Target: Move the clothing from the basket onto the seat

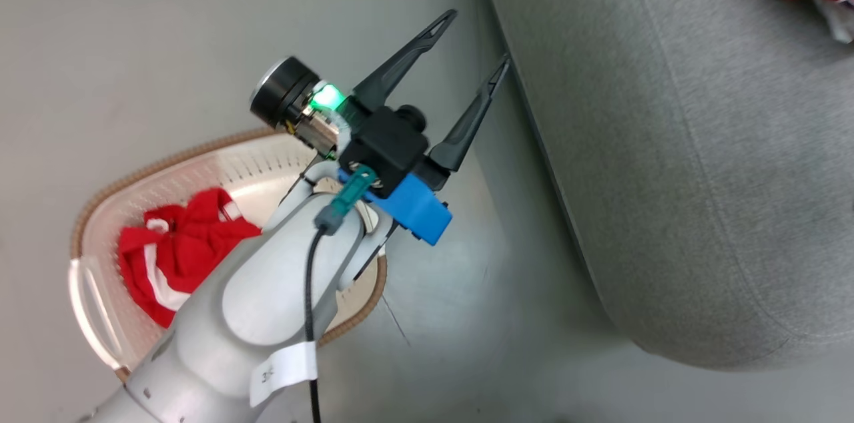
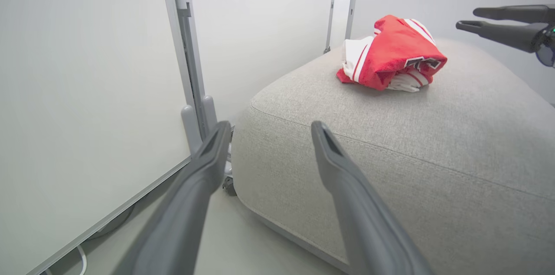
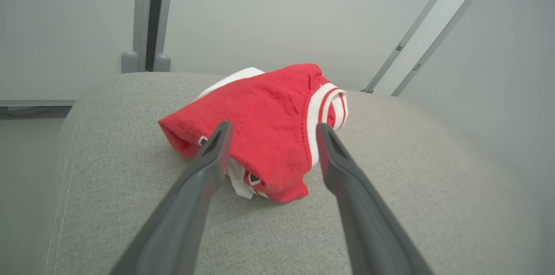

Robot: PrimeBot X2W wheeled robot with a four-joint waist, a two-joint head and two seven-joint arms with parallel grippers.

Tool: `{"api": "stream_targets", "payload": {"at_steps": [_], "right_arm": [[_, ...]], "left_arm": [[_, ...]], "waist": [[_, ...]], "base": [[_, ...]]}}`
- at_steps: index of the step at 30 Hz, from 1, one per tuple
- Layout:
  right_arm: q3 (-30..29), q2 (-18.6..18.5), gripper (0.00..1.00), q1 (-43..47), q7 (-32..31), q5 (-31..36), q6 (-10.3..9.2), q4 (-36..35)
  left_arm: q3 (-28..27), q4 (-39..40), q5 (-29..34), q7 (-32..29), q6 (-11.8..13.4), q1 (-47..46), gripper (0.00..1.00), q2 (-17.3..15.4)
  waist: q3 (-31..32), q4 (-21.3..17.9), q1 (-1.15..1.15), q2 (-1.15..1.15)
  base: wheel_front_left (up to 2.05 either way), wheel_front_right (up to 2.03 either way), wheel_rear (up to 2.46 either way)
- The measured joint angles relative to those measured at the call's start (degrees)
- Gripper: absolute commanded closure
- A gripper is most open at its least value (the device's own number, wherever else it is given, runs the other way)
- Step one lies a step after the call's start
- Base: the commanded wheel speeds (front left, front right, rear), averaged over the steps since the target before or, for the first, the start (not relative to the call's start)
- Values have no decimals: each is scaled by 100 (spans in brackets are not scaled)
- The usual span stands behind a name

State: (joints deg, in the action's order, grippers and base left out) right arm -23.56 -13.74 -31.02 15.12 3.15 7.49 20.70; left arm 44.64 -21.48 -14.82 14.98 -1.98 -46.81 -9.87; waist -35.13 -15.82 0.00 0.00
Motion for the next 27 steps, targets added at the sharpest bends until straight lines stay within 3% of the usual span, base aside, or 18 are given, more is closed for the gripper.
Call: {"api": "stream_targets", "payload": {"at_steps": [14,27], "right_arm": [[1308,204,0,1034,1,-267,1,-1111],[1863,582,0,1807,1,-358,0,-1447]], "left_arm": [[-1726,660,-180,3,379,1785,0,-19],[-3362,842,113,8,200,3199,0,288]], "waist": [[1668,378,-1,0],[2696,1195,-1,0]], "base": [[0,0,0],[0,0,0]]}}
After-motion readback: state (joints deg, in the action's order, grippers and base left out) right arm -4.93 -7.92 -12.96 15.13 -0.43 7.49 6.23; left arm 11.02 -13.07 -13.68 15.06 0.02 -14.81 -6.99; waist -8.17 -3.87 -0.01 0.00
